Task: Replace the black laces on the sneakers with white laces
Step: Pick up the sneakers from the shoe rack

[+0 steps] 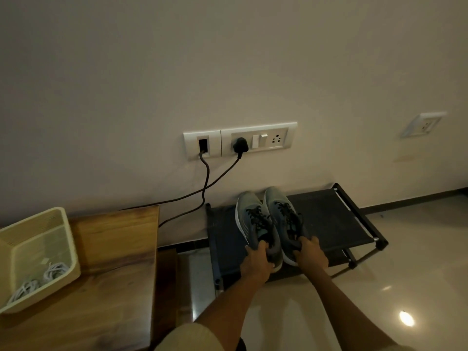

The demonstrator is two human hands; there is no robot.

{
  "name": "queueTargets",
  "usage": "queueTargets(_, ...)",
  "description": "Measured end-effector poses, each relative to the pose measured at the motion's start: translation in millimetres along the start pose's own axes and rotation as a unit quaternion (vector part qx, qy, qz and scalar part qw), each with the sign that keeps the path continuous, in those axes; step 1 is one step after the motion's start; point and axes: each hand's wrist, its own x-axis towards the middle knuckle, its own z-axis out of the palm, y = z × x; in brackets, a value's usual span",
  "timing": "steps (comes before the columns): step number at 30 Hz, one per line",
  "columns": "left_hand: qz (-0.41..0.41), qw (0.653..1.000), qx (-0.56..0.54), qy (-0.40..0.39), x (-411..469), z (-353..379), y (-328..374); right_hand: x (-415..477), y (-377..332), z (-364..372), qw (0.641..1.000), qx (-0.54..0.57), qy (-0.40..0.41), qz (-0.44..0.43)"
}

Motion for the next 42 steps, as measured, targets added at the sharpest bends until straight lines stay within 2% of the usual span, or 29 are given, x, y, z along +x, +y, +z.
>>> queueTargets(8,0.087,0.984,-0.014,0.155,-8,-13,-19,-14,1,-2,0.994,0.028,0.102,-0.029)
queueTargets(14,0.129,0.966,-0.102,0.2,-64,-32,-35,-67,-16,-14,0.986,0.079,0.145,-0.032)
queueTargets(17,0.124,0.959,-0.138,0.214,-107,-52,-47,-103,-28,-25,0.981,0.093,0.162,-0.058)
queueTargets(29,0.053,0.929,-0.192,0.311,-255,-91,-128,-212,-96,-30,0.967,0.144,0.075,-0.196)
queueTargets(36,0.016,0.917,-0.2,0.346,-291,-107,-171,-246,-139,-1,0.955,0.158,0.054,-0.243)
queueTargets(42,-0.012,0.923,-0.172,0.345,-294,-120,-202,-262,-167,27,0.952,0.15,0.035,-0.265)
